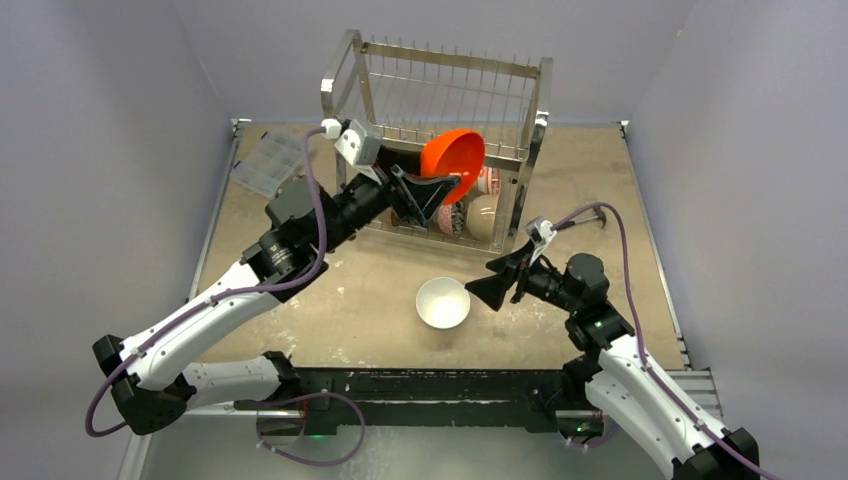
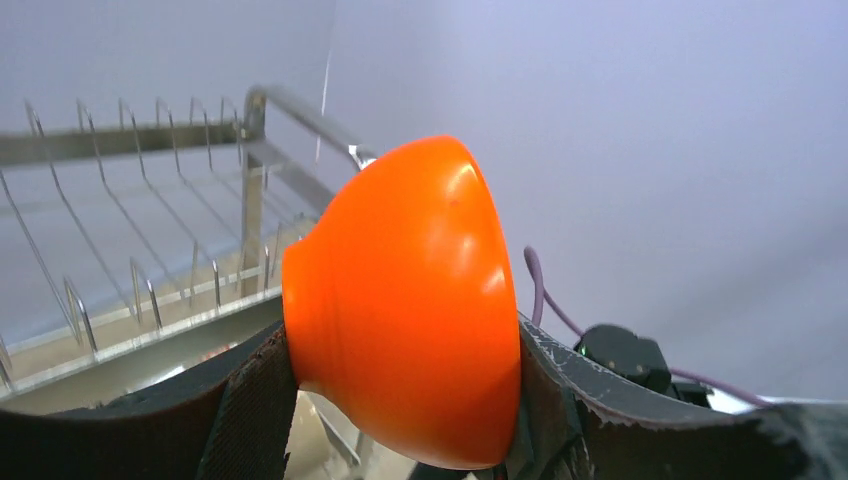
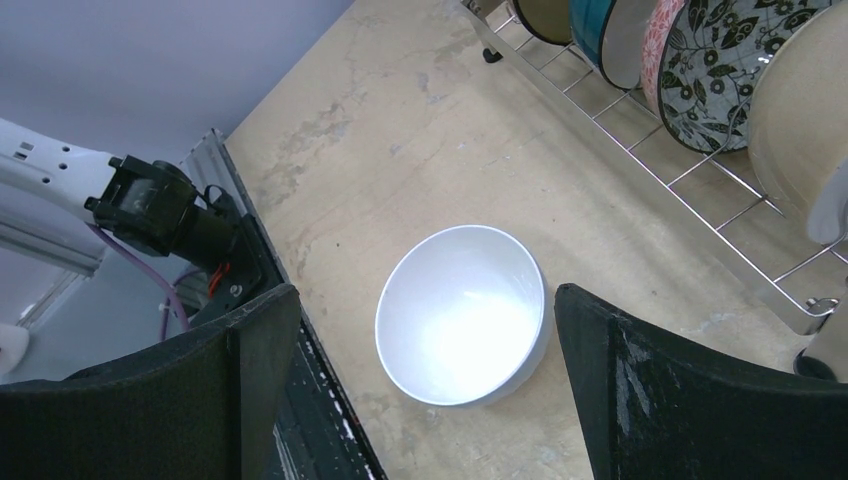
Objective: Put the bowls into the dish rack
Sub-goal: Turn the bowl upside down on the dish rack.
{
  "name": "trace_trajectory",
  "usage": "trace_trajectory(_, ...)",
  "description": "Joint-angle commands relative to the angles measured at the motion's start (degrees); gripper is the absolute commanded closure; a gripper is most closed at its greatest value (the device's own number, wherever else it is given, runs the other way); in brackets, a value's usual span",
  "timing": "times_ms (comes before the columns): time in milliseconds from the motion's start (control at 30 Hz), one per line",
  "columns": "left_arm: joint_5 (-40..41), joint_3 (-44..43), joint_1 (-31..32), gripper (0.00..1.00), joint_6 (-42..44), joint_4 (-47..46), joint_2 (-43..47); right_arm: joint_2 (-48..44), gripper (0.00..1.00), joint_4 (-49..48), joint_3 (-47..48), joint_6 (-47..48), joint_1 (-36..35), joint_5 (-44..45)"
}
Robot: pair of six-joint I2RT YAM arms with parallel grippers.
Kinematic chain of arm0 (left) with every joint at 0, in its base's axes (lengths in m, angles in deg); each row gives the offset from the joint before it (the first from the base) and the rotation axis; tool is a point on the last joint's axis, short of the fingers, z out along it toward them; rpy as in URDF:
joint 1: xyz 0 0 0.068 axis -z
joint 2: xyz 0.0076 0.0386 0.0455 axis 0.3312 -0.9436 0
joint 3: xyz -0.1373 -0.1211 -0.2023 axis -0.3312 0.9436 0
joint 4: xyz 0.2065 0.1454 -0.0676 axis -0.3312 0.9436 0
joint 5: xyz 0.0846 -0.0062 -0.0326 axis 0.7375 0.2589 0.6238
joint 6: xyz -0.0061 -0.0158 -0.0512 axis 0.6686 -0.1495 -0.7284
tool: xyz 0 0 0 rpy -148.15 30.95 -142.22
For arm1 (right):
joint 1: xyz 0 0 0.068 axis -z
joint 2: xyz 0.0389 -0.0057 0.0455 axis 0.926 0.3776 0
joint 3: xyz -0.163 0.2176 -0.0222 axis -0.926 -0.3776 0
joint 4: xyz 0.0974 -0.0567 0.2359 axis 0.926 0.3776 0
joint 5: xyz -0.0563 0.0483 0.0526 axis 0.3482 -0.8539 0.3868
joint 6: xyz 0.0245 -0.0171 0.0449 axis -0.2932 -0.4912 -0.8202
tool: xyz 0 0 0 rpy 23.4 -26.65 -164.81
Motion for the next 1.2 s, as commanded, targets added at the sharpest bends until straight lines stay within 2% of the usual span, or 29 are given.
trace_trajectory(0, 0.9, -4.8, -0.1, 1.00, 7.9, -9.5, -2.3, -0.8, 0.01, 0.0, 0.2, 1.0, 0.0, 0.3)
trace_trajectory(167, 5.4, -8.0, 0.0, 1.00, 14.9, -15.0, -7.4, 0.0, 0.01, 0.1, 0.1, 1.1, 0.0, 0.2)
trace_trajectory(333, 8.7, -16.6, 0.0, 1.00, 24.6, -12.9, -15.6, 0.5, 0.01, 0.2, -0.1, 1.4, 0.0, 0.2)
trace_trajectory(567, 8.9, -27.1, 0.0, 1.00, 34.7, -7.7, -23.7, -0.2, 0.01, 2.2, -0.3, 1.6, 0.0, 0.0)
trace_trajectory(767, 9.5, -34.1, 1.2, 1.00, 49.3, -1.0, -28.2, -0.2, 0.01, 2.5, -0.3, 2.1, 0.0, 0.1)
trace_trajectory(933, 17.0, -35.4, 5.9, 1.00, 68.3, 2.2, -30.2, 0.1, 0.01, 2.0, -0.5, 2.2, 0.0, 0.0)
trace_trajectory(1167, 21.4, -38.5, 8.7, 1.00, 79.3, 11.6, -32.9, -0.3, 0.01, 2.1, -0.8, 2.1, 0.0, -0.3)
